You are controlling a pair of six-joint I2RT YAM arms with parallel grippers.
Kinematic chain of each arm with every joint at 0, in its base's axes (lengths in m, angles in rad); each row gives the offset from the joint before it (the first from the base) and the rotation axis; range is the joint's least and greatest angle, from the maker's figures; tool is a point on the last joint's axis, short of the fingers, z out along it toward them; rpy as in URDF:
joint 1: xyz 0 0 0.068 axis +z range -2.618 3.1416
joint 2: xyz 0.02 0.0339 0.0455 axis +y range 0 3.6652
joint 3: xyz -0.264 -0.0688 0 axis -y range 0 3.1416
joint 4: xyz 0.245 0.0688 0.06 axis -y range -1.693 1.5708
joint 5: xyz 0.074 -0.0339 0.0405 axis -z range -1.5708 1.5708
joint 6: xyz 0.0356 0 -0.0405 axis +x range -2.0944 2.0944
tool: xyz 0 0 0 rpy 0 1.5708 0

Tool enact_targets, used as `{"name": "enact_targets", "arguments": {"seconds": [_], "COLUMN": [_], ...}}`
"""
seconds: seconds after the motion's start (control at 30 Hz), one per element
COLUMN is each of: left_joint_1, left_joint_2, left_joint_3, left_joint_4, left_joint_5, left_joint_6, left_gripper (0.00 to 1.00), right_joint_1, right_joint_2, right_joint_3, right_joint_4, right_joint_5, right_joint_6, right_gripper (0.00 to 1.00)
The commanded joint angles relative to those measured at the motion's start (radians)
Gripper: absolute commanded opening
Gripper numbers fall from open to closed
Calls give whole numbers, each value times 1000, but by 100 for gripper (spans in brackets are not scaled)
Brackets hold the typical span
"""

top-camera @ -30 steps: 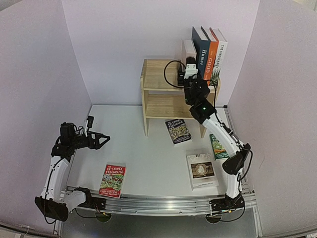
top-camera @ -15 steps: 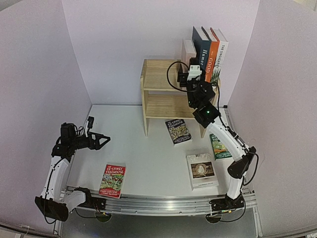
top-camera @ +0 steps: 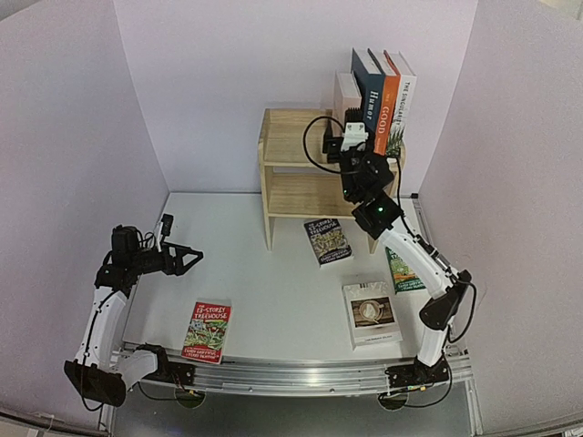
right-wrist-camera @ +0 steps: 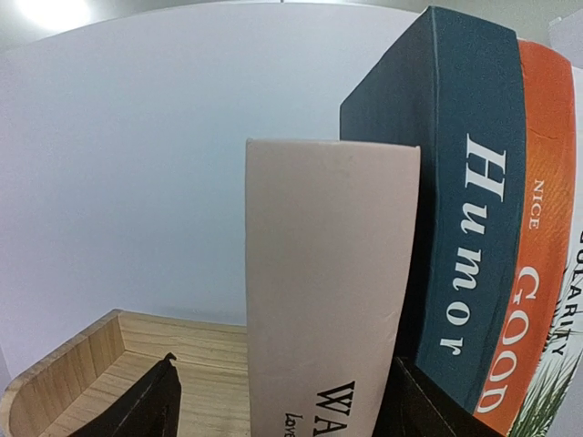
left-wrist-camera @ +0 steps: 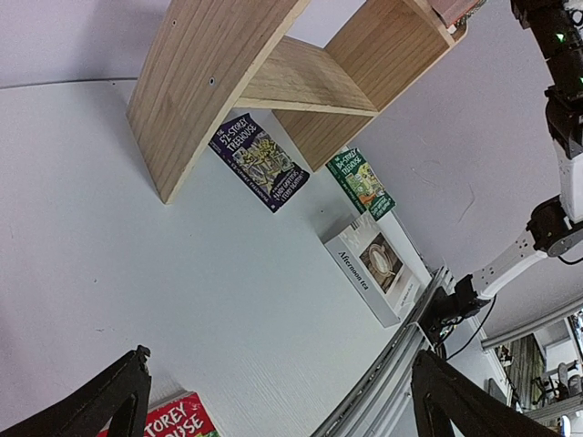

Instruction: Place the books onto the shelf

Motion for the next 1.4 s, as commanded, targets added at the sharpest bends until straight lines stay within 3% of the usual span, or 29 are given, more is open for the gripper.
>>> {"name": "enact_targets", "arguments": {"seconds": [0.0,0.3,0.5,0.77,1.03,1.37], "left_joint_1": [0,-1,-1,-1,-1,-1], "left_joint_2": [-9,-10,-11,-13,-13,-22], "left_joint_3": [-8,-15,-22,-38,-44,-58], "left_joint_4": [-11,-7,-3,7,14,15], "left_joint_5": [18,21,21,22,25,18], "left_joint_6": [17,13,9,-4,-11,-15], "left_gripper": [100,100,100,100,100,100], "right_joint_1": [28,94,127,130,132,189], "right_joint_2": [-77,-154,-180,-128,9,7], "right_joint_3": [-28,-128,-213,-210,-106,-154], "right_joint_4": [80,96,96,100,251,310], "right_joint_5": [62,148,184,229,315,272], "right_joint_6": [-34,-38,9,0,-143,-180], "right_gripper": [75,68,51,50,42,38]}}
